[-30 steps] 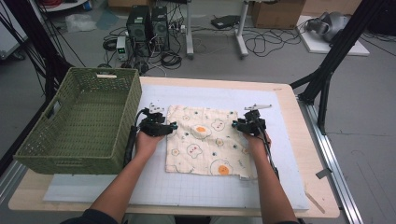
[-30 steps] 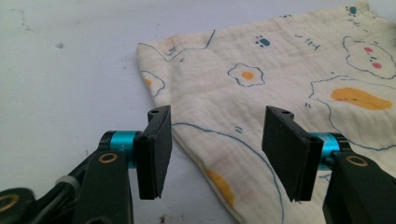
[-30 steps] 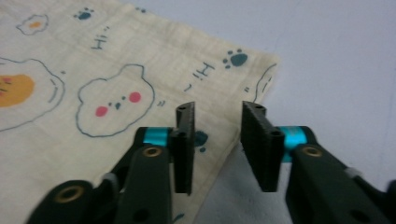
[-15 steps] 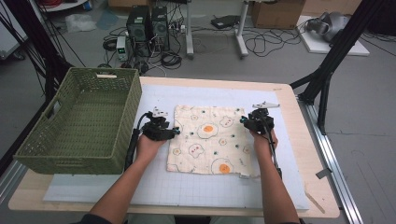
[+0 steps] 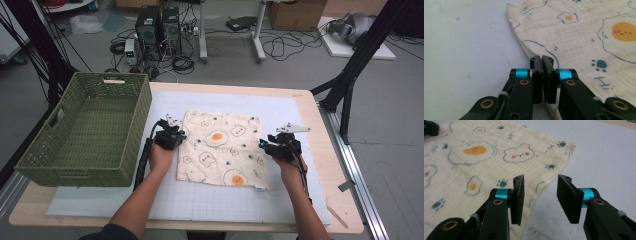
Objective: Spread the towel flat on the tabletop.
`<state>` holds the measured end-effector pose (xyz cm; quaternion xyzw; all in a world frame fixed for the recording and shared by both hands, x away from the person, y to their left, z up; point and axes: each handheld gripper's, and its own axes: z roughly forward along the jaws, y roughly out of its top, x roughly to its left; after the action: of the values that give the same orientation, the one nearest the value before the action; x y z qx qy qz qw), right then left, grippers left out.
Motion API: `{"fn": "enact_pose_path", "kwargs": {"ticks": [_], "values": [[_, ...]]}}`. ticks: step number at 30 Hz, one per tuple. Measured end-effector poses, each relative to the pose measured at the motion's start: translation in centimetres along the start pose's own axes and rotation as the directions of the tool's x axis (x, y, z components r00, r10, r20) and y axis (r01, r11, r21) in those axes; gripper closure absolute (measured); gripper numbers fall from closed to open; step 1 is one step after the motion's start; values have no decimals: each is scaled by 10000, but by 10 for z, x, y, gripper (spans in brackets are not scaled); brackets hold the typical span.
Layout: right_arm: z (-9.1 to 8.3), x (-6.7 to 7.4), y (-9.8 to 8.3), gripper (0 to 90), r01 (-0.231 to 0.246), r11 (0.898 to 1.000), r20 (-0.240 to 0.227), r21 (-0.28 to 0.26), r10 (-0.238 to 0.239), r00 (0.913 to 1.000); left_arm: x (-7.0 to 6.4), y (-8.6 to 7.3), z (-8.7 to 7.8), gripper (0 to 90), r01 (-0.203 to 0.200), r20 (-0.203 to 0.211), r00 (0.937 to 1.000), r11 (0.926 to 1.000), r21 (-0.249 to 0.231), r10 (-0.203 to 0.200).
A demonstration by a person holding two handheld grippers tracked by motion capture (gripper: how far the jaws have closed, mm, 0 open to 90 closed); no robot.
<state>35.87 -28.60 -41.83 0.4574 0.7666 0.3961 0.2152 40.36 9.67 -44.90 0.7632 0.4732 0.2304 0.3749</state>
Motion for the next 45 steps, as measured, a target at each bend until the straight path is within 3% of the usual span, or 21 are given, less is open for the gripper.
{"fn": "enact_pose_path", "kwargs": {"ticks": [3, 5, 6, 8, 19, 24, 29, 31, 32, 34, 36, 38, 40, 45], "values": [[-8, 8, -11, 578, 102, 9999, -267, -71, -104, 9996, 3, -2, -3, 582, 251, 533, 9982, 9996, 144, -259], [-12, 13, -18, 582, 238, 9997, -374, 22, -237, 9990, 5, -2, -9, 501, 156, 849, 9962, 9990, 427, -192], [-14, 15, -23, 581, 331, 9994, -372, 71, -328, 9988, 4, -3, -12, 484, 197, 1042, 9943, 9992, 352, -233], [-16, 16, -30, 569, 512, 9986, -522, 127, -505, 9974, 2, -7, -20, 496, 171, 1201, 9926, 9998, -79, -160], [-33, 28, -46, 542, 787, 9966, -1077, 223, -759, 9913, -12, -31, -52, 545, -99, 2311, 9728, 9996, -253, 155], [-35, 33, -51, 558, 716, 9971, -1253, 250, -680, 9898, -16, -44, -61, 570, -143, 2281, 9734, 9994, -306, 209], [-32, 46, -53, 565, 909, 9948, -1673, 449, -823, 9825, -15, -55, -67, 595, -128, 2423, 9700, 9995, -288, 194], [-28, 51, -54, 565, 1035, 9927, -1914, 611, -901, 9774, -17, -57, -70, 596, -364, 2458, 9685, 9991, -213, 405], [-26, 53, -54, 574, 1238, 9897, -2014, 714, -1072, 9736, -18, -58, -71, 596, -454, 2594, 9646, 9988, -163, 480], [-23, 59, -55, 620, 1593, 9824, -2052, 977, -1367, 9691, -21, -59, -73, 614, -701, 2522, 9651, 9975, -104, 704], [-24, 60, -54, 723, 1778, 9792, -2079, 974, -1547, 9658, -24, -60, -74, 700, -1111, 2339, 9660, 9937, -113, 1107], [-26, 59, -54, 800, 1699, 9795, -2135, 1081, -1441, 9663, -26, -61, -76, 855, -1258, 2552, 9590, 9920, -45, 1228], [-28, 58, -55, 866, 1693, 9786, -2238, 1173, -1401, 9645, -28, -62, -79, 870, -1420, 2547, 9570, 9898, -57, 1388], [-36, 58, -57, 890, 1874, 9716, -2252, 1443, -1522, 9624, -28, -70, -89, 871, -1266, 2717, 9546, 9919, -22, 1225]]}}
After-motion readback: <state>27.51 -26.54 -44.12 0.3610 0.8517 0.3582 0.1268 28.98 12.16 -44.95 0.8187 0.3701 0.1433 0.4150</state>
